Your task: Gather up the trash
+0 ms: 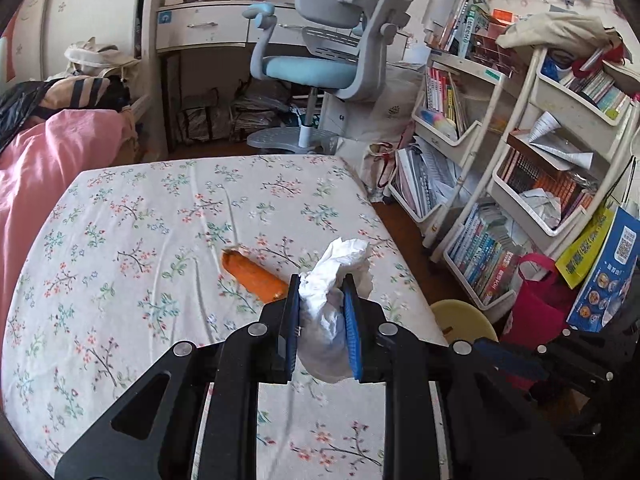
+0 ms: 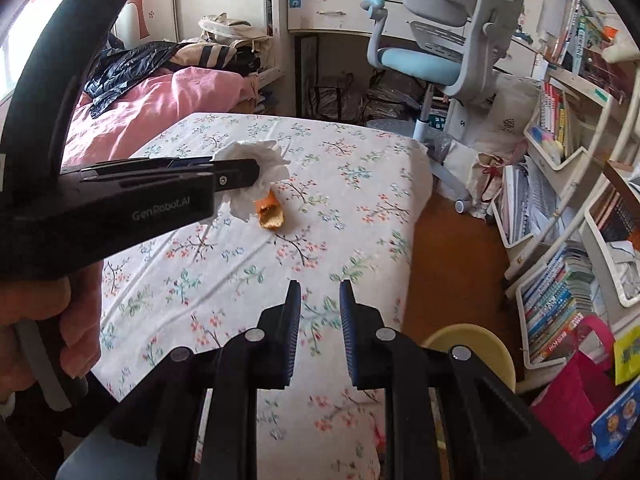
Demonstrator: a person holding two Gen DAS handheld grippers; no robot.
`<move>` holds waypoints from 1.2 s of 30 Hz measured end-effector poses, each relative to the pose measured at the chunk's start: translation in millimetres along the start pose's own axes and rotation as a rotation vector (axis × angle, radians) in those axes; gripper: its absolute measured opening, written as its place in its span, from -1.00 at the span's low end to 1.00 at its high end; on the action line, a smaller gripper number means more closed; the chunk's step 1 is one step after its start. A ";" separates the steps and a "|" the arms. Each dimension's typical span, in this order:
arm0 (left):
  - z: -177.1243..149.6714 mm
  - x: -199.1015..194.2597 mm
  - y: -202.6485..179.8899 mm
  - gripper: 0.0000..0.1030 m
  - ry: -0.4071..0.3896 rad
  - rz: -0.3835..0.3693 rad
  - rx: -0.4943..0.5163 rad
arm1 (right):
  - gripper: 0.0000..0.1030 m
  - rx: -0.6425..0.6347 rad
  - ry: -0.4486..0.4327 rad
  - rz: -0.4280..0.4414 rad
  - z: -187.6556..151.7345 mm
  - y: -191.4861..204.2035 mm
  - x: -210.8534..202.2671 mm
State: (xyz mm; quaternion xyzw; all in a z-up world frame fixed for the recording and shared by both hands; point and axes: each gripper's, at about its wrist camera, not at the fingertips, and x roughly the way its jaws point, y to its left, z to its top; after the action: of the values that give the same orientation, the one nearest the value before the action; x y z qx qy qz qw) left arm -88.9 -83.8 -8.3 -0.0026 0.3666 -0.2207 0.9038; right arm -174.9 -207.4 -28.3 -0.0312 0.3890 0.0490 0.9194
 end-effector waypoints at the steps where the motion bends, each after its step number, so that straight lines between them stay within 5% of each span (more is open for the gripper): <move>1: -4.9 -2.3 -5.9 -0.63 0.002 -0.005 -0.003 | -0.60 0.011 -0.004 -0.003 -6.5 -6.1 -4.0; 26: -16.0 48.9 -121.7 -0.63 0.043 -0.088 0.121 | -0.60 0.202 -0.017 -0.047 -54.0 -94.6 -12.7; 36: 0.1 34.2 -39.3 -0.63 0.003 0.032 0.002 | -0.60 0.132 -0.095 0.071 -14.4 -51.8 4.3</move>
State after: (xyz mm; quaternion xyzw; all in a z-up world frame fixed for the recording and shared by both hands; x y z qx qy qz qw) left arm -82.8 -133.1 -24.3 0.0045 0.3677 -0.2064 0.9067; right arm -176.2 -260.0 -40.4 0.0457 0.3481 0.0574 0.9346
